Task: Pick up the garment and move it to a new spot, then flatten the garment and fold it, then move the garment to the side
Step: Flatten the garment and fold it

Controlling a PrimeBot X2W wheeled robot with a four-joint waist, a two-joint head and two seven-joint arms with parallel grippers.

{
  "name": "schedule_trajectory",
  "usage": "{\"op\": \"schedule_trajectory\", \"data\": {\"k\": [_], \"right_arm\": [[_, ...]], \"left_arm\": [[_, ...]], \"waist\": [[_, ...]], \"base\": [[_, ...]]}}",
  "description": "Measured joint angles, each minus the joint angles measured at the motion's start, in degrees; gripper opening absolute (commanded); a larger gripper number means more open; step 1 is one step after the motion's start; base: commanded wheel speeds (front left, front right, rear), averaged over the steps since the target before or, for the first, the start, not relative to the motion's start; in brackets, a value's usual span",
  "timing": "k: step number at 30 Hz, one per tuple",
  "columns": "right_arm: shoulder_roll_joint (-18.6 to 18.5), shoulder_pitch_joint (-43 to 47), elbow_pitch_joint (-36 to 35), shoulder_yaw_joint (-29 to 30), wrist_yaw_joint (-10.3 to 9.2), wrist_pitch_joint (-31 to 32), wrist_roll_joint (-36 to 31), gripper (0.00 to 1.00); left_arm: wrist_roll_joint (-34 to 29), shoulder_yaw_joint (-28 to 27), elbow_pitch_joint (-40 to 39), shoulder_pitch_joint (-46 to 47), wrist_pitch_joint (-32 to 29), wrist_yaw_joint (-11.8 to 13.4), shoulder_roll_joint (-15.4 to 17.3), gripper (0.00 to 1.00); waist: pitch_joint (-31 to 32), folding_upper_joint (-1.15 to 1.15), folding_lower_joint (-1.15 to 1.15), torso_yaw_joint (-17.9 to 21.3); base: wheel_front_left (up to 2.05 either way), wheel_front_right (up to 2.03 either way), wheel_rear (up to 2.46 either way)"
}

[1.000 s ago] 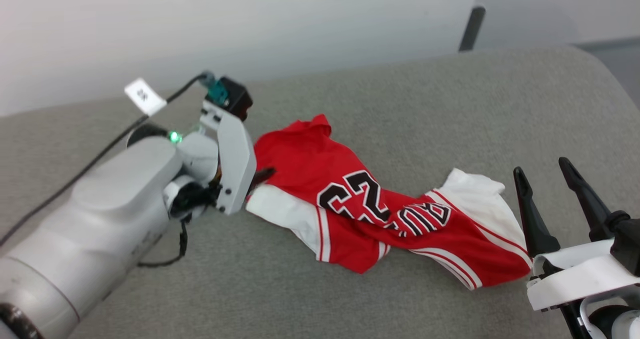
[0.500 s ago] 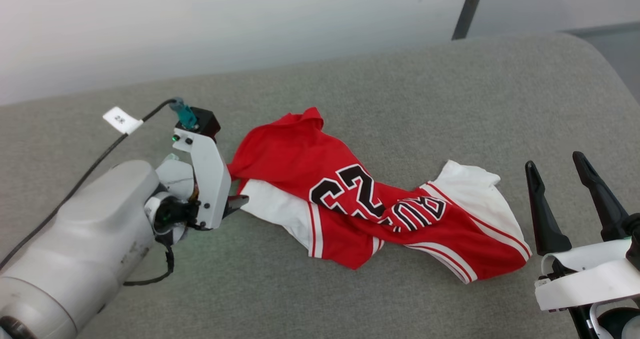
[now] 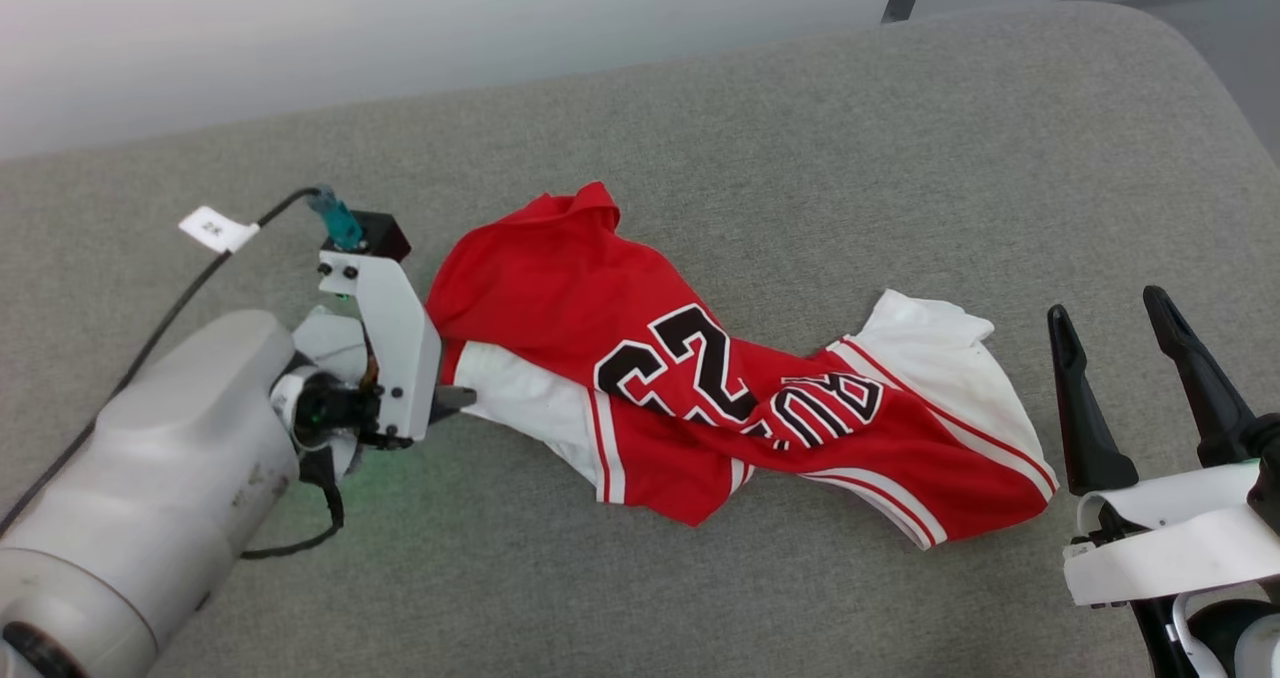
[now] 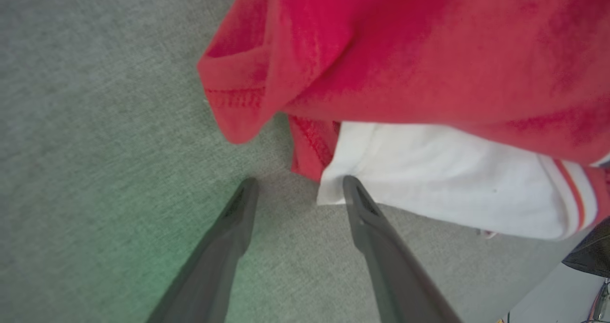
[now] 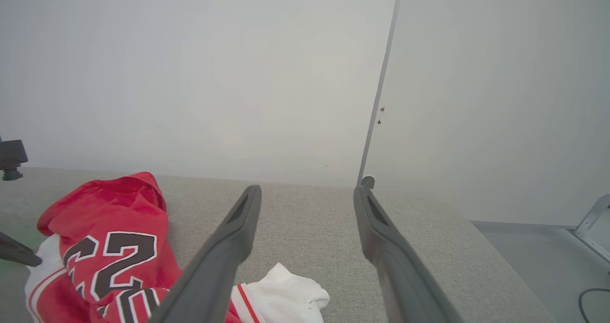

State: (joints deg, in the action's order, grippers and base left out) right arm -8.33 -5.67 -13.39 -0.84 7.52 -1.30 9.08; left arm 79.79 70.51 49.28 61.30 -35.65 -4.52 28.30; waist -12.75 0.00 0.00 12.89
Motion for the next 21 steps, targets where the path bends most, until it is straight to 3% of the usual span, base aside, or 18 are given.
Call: {"op": "schedule_trajectory", "data": {"k": [1, 12, 21], "right_arm": [[0.0, 0.0, 0.1, 0.0, 0.00, -0.1, 0.0, 1.00], [-0.1, -0.5, 0.8, 0.5, 0.00, -0.3, -0.6, 1.00], [-0.2, 0.4, 0.6, 0.5, 0.00, 0.3, -1.0, 1.00]], "left_arm": [[0.1, -0.1, 0.3, 0.1, -0.4, 0.0, -0.1, 0.00], [2.8, -1.2, 1.1, -0.1, -3.2, 0.0, -1.2, 0.00], [3.2, -2.1, -1.1, 0.1, -2.1, -0.3, -1.1, 0.00]], "waist": [[-0.1, 0.00, 0.00, 0.0], [0.9, 0.00, 0.00, -1.6], [3.1, 0.00, 0.00, -3.8]], "base": [[0.00, 0.00, 0.00], [0.00, 0.00, 0.00], [0.00, 0.00, 0.00]]}}
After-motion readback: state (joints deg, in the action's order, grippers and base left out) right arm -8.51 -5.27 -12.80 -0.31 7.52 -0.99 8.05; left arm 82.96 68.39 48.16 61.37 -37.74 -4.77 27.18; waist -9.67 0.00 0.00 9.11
